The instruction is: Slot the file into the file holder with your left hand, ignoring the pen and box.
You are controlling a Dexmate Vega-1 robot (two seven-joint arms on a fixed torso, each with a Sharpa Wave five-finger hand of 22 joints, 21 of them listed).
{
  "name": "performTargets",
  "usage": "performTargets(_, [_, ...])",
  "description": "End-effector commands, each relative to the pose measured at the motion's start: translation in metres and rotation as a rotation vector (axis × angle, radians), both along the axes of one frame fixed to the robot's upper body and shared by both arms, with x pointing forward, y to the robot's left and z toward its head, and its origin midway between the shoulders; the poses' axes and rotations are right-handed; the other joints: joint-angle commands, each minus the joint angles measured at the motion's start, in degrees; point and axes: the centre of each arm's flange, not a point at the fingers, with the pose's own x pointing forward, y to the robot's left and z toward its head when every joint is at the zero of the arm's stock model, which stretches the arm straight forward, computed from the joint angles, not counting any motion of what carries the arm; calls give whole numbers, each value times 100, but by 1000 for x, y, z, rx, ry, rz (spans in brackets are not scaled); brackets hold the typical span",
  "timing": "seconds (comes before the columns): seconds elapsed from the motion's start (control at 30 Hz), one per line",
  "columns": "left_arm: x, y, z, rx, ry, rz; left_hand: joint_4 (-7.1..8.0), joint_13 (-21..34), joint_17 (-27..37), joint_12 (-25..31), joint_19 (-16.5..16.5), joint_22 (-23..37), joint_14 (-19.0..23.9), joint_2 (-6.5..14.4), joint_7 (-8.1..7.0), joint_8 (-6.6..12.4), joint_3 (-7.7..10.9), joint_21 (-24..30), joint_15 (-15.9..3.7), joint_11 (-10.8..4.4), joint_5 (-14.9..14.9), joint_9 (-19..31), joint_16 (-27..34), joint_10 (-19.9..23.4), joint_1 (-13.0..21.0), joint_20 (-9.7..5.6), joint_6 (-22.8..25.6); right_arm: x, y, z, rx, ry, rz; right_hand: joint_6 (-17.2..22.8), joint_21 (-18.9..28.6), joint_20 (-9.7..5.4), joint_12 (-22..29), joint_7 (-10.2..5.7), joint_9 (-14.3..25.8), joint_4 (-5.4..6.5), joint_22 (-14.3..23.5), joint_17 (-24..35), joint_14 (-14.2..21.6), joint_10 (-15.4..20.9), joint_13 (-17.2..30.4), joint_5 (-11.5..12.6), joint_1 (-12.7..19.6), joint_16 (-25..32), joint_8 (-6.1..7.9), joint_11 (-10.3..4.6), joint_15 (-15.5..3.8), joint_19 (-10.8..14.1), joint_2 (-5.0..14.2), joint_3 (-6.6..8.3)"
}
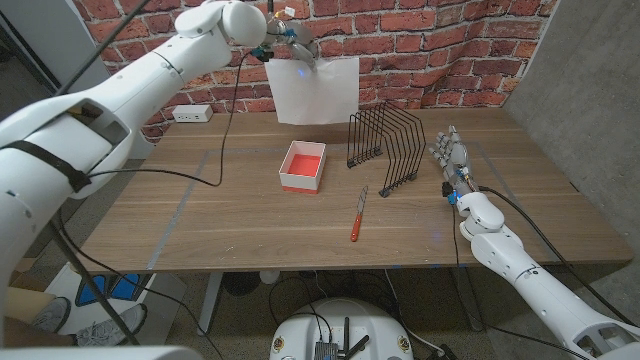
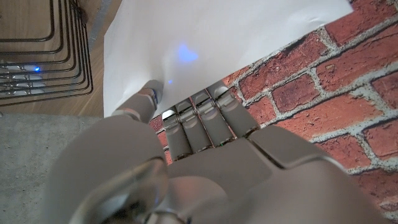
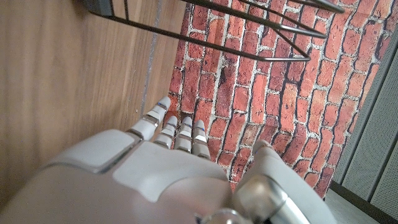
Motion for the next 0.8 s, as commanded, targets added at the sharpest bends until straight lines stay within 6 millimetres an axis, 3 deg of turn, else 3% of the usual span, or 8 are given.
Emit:
performTargets(0.03, [-8,-12,-9,85,-123,-21,11,25,29,9,-30,18,-33,2,-60,45,39,-12,-400,-59,-14,14,19,2,-28,-178,34,0,-2,0,1,4,0,40,5,0,17,2,17,34,19,6,3,49,19,23,-26,25,8,-11,6,33,226,22])
performTargets(0.8, [-22,7,22,58,-143,-103,12,25,34,16,-52,20,-73,4,-122,52,28,-14,-419,-104,-22,13,23,22,-41,-226,47,2,1,-1,1,12,2,42,5,-2,17,1,17,41,19,9,1,49,19,24,-28,23,8,-8,9,36,225,21])
